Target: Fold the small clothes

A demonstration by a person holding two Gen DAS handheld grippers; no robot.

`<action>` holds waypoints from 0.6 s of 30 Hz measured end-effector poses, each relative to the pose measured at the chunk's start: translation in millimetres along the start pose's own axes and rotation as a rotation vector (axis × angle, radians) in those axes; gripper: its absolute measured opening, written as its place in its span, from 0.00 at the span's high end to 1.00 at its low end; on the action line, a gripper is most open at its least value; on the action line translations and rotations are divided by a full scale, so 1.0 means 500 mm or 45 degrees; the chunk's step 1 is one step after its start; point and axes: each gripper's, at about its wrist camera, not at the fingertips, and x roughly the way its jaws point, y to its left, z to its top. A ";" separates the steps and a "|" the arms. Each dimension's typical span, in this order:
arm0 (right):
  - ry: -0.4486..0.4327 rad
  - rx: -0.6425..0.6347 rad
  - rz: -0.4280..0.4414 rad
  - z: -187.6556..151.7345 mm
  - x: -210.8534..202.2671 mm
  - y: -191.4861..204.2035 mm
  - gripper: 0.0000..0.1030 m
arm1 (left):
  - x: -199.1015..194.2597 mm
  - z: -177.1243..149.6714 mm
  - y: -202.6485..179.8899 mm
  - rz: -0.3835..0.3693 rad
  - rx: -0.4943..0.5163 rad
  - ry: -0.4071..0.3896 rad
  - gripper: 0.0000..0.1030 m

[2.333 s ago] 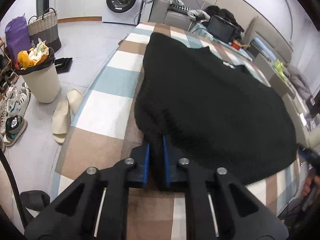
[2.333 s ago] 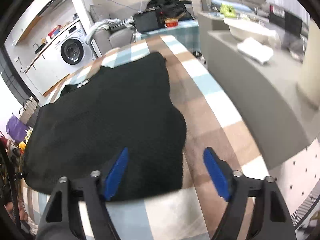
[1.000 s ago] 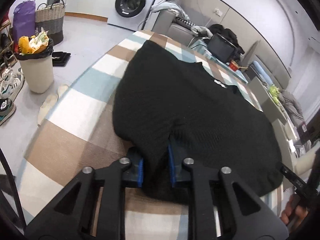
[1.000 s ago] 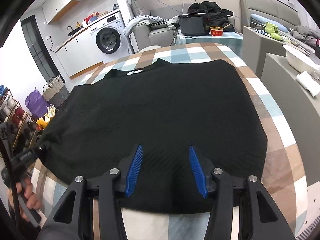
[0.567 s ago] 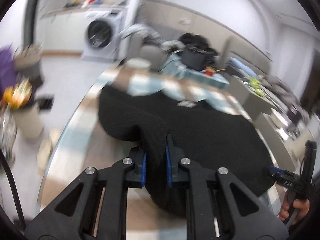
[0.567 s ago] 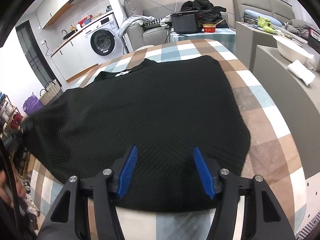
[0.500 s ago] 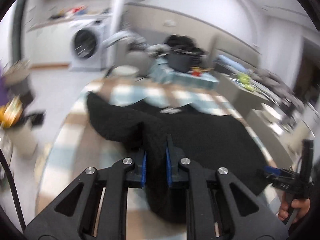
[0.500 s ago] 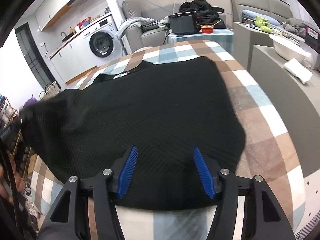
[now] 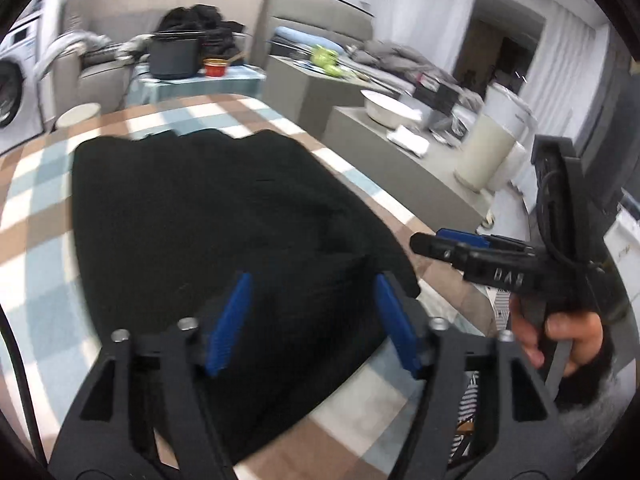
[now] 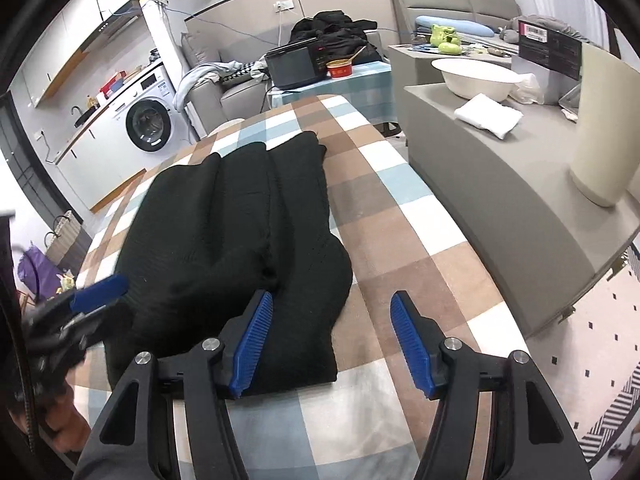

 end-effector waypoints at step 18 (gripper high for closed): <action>0.252 0.225 0.489 0.016 0.102 0.098 0.87 | -0.140 -0.091 0.238 0.270 -0.335 -0.083 0.37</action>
